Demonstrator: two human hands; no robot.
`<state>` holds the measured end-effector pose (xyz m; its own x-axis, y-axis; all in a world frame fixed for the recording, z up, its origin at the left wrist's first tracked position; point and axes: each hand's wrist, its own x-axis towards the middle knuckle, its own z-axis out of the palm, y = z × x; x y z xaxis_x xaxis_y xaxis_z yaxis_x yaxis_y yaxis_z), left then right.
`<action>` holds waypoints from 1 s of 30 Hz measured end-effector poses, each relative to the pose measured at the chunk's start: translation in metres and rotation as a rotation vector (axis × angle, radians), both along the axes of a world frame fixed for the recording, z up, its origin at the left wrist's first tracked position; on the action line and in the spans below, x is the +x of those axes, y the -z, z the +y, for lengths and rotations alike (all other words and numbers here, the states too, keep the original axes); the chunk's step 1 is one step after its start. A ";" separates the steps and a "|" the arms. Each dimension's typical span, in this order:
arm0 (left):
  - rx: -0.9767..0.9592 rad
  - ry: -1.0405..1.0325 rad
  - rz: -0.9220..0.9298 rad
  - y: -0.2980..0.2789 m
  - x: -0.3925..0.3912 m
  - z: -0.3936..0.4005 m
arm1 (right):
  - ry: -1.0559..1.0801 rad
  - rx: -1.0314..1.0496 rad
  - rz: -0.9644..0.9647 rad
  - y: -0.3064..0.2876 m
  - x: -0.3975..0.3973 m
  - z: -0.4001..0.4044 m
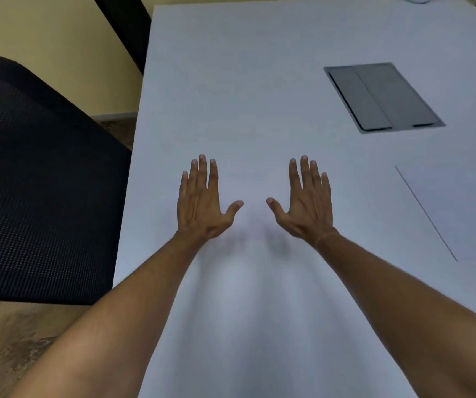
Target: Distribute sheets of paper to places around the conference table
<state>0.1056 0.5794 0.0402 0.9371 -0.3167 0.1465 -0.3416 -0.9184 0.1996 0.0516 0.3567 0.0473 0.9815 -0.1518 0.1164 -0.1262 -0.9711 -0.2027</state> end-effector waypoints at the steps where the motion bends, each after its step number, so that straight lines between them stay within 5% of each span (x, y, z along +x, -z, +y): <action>1: 0.004 0.014 0.000 -0.006 -0.003 -0.007 | 0.007 -0.015 -0.002 -0.005 -0.006 -0.004; 17: 0.031 0.271 -0.112 -0.089 -0.090 -0.162 | 0.263 -0.173 -0.096 -0.085 -0.148 -0.131; 30: 0.008 0.390 -0.251 -0.149 -0.252 -0.322 | 0.391 -0.211 -0.191 -0.137 -0.337 -0.281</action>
